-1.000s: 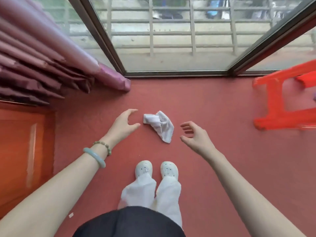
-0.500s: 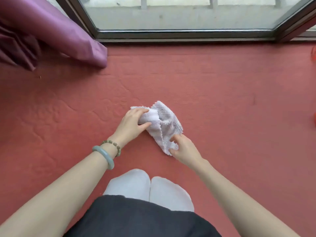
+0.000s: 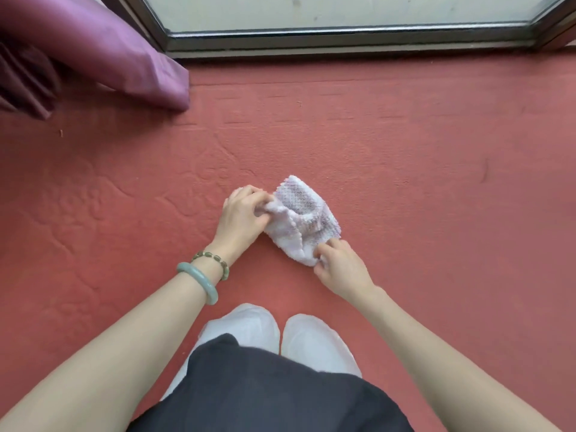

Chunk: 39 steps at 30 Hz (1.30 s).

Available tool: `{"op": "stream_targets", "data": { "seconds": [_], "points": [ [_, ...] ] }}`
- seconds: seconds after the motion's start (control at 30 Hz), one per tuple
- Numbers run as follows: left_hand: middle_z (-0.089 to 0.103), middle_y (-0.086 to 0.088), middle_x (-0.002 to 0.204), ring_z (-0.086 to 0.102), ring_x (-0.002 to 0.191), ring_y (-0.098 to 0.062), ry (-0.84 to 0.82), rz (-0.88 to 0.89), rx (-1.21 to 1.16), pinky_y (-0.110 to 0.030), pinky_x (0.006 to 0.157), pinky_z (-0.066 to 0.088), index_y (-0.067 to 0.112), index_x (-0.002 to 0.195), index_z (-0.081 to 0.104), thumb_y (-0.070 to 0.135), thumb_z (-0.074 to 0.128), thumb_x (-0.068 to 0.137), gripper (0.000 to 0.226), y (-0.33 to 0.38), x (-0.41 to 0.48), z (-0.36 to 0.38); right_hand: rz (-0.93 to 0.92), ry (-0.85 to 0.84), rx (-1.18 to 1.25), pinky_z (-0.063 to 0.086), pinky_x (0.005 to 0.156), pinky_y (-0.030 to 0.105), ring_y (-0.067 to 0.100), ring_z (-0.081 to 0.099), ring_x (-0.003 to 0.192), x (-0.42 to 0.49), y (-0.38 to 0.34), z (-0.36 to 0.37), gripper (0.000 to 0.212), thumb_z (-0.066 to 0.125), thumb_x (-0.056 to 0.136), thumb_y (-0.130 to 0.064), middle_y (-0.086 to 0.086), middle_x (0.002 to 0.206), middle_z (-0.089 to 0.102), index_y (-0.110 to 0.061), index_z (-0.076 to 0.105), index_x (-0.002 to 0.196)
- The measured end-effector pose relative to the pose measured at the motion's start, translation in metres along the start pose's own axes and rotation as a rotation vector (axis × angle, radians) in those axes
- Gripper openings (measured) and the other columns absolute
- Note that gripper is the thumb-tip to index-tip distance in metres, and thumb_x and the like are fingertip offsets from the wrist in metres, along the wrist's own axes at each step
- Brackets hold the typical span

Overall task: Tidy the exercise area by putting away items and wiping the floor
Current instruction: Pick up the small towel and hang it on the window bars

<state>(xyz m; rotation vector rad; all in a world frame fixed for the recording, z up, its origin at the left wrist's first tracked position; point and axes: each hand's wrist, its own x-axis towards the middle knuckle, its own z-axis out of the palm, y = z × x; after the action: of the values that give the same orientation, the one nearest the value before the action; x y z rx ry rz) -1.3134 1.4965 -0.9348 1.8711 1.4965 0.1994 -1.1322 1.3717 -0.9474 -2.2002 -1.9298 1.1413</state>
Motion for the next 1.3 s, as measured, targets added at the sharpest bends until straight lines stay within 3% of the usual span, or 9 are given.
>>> {"op": "stream_targets", "data": {
  "seconds": [0.17,0.43,0.63,0.83,0.9,1.03,1.13,1.2,1.3],
  "points": [
    [0.067,-0.001,0.091,0.054,0.088,-0.023,0.086,-0.028,-0.039,-0.02,0.077,0.032,0.014,0.084,0.069,0.006,0.068,0.077,0.011,0.032,-0.038,-0.071,0.104,0.074,0.223,0.038,0.065,0.037,0.027,0.051,0.083,-0.032,-0.034,-0.085,0.01,0.054,0.081,-0.011,0.005,0.085,0.059,-0.01,0.056,0.09],
    [0.063,0.01,0.083,0.053,0.089,-0.017,0.106,-0.018,-0.057,-0.017,0.074,0.03,0.018,0.085,0.069,0.01,0.07,0.08,0.01,0.179,-0.111,-0.282,0.142,0.242,0.487,0.042,0.065,0.033,0.022,0.053,0.07,-0.156,-0.157,-0.304,0.013,0.047,0.085,-0.005,0.001,0.076,0.061,-0.014,0.055,0.091],
    [0.066,0.01,0.088,0.059,0.089,-0.013,0.131,0.002,-0.092,-0.02,0.079,0.04,0.019,0.095,0.073,0.01,0.063,0.085,0.017,0.309,-0.17,-0.447,0.082,0.332,0.474,0.047,0.072,0.019,0.013,0.063,0.079,-0.264,-0.245,-0.481,0.019,0.057,0.08,-0.005,-0.006,0.081,0.067,-0.017,0.066,0.09],
    [0.062,0.02,0.077,0.059,0.075,0.001,0.2,0.105,-0.191,-0.017,0.075,0.046,0.027,0.087,0.069,0.005,0.066,0.083,0.023,0.423,-0.231,-0.586,-0.015,0.407,0.358,0.038,0.07,-0.002,-0.002,0.062,0.078,-0.36,-0.321,-0.627,0.032,0.052,0.076,0.007,-0.001,0.089,0.072,-0.008,0.073,0.094],
    [0.068,0.015,0.074,0.063,0.071,0.001,0.159,0.143,-0.245,-0.015,0.073,0.048,0.025,0.084,0.07,0.008,0.068,0.084,0.017,0.451,-0.242,-0.624,-0.055,0.445,0.347,0.036,0.07,-0.004,-0.016,0.058,0.075,-0.383,-0.34,-0.667,0.036,0.049,0.075,0.011,0.0,0.09,0.071,-0.006,0.073,0.096],
    [0.069,0.018,0.079,0.062,0.075,0.001,0.152,0.269,-0.239,-0.011,0.071,0.045,0.041,0.075,0.068,0.024,0.073,0.081,0.018,0.49,-0.253,-0.683,-0.136,0.566,0.264,0.038,0.071,-0.002,-0.008,0.058,0.078,-0.419,-0.37,-0.734,0.032,0.055,0.074,0.01,-0.004,0.085,0.07,-0.006,0.074,0.094],
    [0.067,0.025,0.075,0.063,0.072,-0.001,0.183,0.362,-0.247,-0.019,0.073,0.049,0.049,0.075,0.067,0.023,0.073,0.081,0.027,0.519,-0.256,-0.71,-0.187,0.614,0.238,0.037,0.068,-0.002,-0.02,0.056,0.072,-0.433,-0.383,-0.77,0.031,0.053,0.072,0.013,-0.009,0.077,0.066,-0.004,0.073,0.089],
    [0.065,0.033,0.074,0.061,0.07,0.003,0.204,0.414,-0.245,-0.012,0.07,0.045,0.057,0.076,0.064,0.019,0.072,0.082,0.039,0.536,-0.256,-0.723,-0.219,0.641,0.231,0.038,0.067,-0.001,-0.02,0.056,0.07,-0.439,-0.386,-0.79,0.031,0.053,0.072,0.015,-0.008,0.075,0.065,-0.003,0.073,0.088],
    [0.066,0.027,0.075,0.061,0.072,-0.002,0.203,0.439,-0.257,-0.015,0.069,0.044,0.045,0.078,0.068,0.02,0.07,0.084,0.025,0.556,-0.25,-0.733,-0.244,0.661,0.201,0.038,0.067,-0.001,-0.021,0.056,0.07,-0.445,-0.385,-0.814,0.03,0.056,0.073,0.014,-0.007,0.076,0.066,-0.005,0.074,0.086]
  ]
}}
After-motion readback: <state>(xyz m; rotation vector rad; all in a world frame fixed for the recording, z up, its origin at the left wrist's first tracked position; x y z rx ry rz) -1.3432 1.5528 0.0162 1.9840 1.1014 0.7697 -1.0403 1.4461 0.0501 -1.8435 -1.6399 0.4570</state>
